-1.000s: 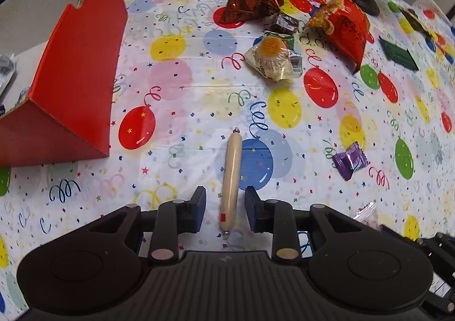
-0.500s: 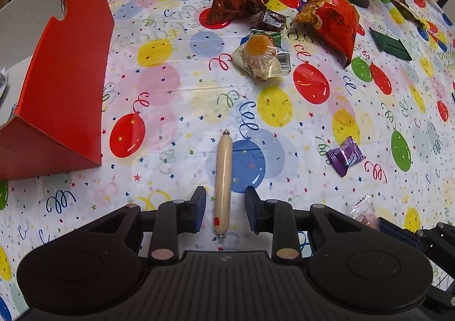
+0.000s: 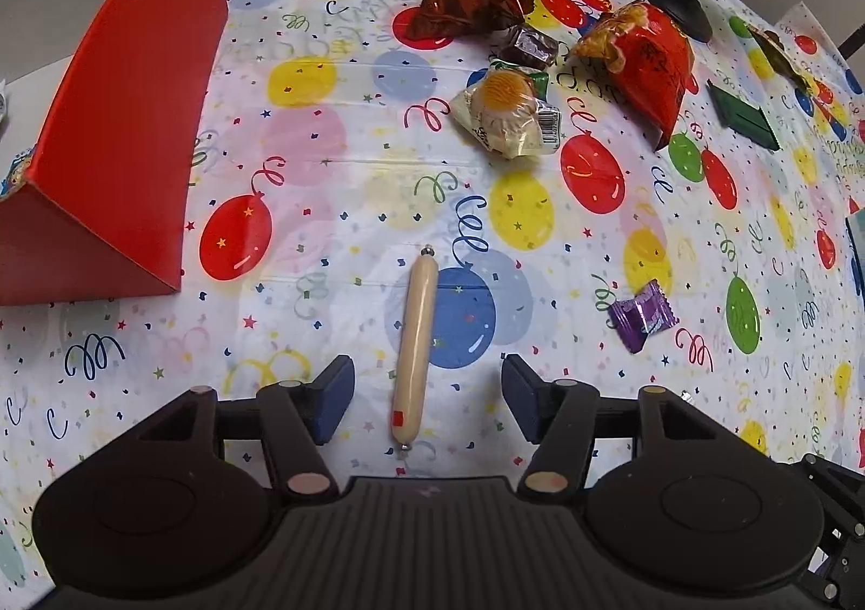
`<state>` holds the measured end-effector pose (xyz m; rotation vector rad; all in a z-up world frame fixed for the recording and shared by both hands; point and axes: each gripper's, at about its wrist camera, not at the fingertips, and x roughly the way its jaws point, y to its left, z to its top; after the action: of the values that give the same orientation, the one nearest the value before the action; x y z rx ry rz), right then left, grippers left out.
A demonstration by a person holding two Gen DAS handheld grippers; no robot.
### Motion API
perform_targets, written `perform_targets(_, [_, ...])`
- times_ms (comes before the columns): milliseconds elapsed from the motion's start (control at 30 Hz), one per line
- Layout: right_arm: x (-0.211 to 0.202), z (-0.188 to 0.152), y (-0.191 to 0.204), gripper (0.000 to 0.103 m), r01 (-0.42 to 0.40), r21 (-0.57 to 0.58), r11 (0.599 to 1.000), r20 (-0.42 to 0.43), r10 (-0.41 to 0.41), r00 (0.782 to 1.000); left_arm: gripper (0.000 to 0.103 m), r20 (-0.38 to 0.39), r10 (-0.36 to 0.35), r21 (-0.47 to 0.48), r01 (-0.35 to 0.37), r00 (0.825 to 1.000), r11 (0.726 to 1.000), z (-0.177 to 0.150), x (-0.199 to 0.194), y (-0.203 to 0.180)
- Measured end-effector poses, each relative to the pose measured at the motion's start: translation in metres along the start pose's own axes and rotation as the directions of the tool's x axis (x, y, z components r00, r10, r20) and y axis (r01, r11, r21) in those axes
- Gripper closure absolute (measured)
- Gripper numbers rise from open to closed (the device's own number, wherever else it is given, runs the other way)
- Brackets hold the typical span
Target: Organize snacks
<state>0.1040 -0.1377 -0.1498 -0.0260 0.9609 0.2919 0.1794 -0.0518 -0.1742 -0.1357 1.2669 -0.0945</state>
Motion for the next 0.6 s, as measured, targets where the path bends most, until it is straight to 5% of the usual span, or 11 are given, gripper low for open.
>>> perform_targets(200, [-0.002, -0.001, 0.000, 0.088, 0.005, 0.000, 1.000, 0.003, -0.005, 1.000, 0.045, 0.019, 0.030, 0.017, -0.030, 0.999, 0.999, -0.003, 0.001, -0.005])
perform_targets(367, [-0.003, -0.001, 0.000, 0.088, 0.011, 0.001, 1.000, 0.006, -0.011, 1.000, 0.071, 0.034, 0.075, 0.014, -0.075, 0.997, 0.997, -0.001, 0.000, -0.002])
perform_targets(433, [-0.003, -0.001, 0.000, 0.088, 0.014, 0.001, 1.000, 0.006, -0.014, 1.000, 0.091, 0.035, 0.059, 0.006, -0.059, 0.998, 0.998, 0.000, 0.000, 0.002])
perform_targets(600, [-0.004, -0.001, 0.001, 0.087, 0.019, 0.001, 1.000, 0.011, -0.019, 1.000, 0.092, 0.050, 0.055, -0.012, -0.054, 0.997, 0.998, -0.001, -0.002, 0.005])
